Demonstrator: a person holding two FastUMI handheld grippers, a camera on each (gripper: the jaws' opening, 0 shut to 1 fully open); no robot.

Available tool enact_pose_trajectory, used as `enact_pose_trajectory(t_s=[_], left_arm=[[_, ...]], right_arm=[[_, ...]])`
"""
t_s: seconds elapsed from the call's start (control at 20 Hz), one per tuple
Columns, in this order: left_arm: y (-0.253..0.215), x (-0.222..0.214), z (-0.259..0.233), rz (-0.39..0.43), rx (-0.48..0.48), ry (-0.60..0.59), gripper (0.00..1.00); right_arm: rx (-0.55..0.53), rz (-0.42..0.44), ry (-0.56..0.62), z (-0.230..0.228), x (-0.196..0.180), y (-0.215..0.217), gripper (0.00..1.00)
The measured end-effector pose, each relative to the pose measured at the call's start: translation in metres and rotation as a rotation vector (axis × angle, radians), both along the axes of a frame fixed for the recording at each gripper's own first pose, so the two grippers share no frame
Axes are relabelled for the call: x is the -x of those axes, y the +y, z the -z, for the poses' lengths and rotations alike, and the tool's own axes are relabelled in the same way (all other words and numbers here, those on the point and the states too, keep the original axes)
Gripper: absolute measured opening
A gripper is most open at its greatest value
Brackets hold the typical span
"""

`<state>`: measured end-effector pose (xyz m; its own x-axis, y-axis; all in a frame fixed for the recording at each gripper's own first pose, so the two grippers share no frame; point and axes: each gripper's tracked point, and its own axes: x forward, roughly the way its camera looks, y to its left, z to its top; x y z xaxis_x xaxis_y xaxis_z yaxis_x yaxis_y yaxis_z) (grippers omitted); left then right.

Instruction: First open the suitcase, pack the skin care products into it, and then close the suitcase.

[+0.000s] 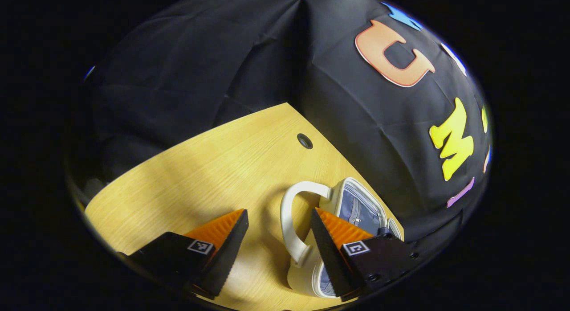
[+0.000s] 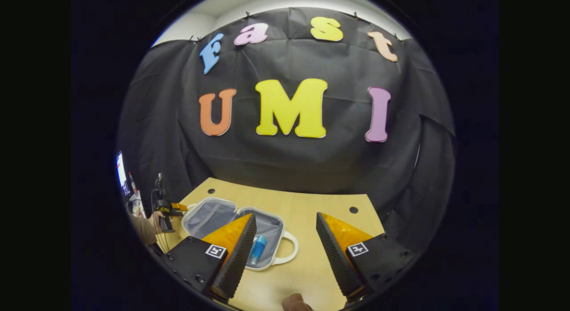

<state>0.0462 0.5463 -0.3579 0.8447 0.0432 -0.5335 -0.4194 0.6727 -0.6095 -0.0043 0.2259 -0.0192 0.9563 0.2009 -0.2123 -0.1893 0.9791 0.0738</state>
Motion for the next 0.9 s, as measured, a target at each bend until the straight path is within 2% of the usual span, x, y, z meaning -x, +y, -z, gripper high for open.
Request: enact_pose_trajectory(t_s=[0.05,0.1,0.15,0.3,0.35,0.4,0.45,0.65,0.85,0.9], left_arm=[[-0.002,-0.001,0.006,0.005,0.022,0.008,0.92],[-0.007,-0.002,0.009,0.01,0.044,0.017,0.77],[-0.01,-0.004,0.013,0.016,0.067,0.018,0.7],[-0.019,-0.011,0.012,0.019,0.134,-0.01,0.58],[-0.022,-0.013,0.011,0.017,0.162,-0.02,0.41],[-0.024,-0.015,0.011,0.009,0.186,-0.029,0.41],[-0.025,-0.016,0.011,-0.003,0.196,-0.032,0.29],[-0.028,-0.013,-0.001,0.001,0.195,-0.037,0.17],[-0.026,-0.008,-0.03,0.002,0.074,-0.051,0.08],[-0.028,-0.007,-0.038,-0.002,0.039,-0.056,0.07]], right_arm=[[0.006,0.016,0.016,0.004,0.0,-0.008,0.8],[-0.002,0.023,0.028,0.004,0.002,-0.015,0.77],[-0.016,0.032,0.029,-0.001,0.005,-0.02,0.8],[-0.013,0.059,0.024,-0.001,0.013,-0.036,0.8],[0.002,0.067,0.026,0.002,0.015,-0.041,0.8],[0.011,0.075,0.031,0.005,0.017,-0.047,0.8],[0.005,0.08,0.038,0.006,0.019,-0.05,0.8],[-0.026,0.113,0.014,-0.003,0.027,-0.067,0.8],[-0.021,0.12,-0.009,-0.007,0.033,-0.081,0.77],[-0.022,0.114,-0.017,-0.009,0.036,-0.084,0.8]])
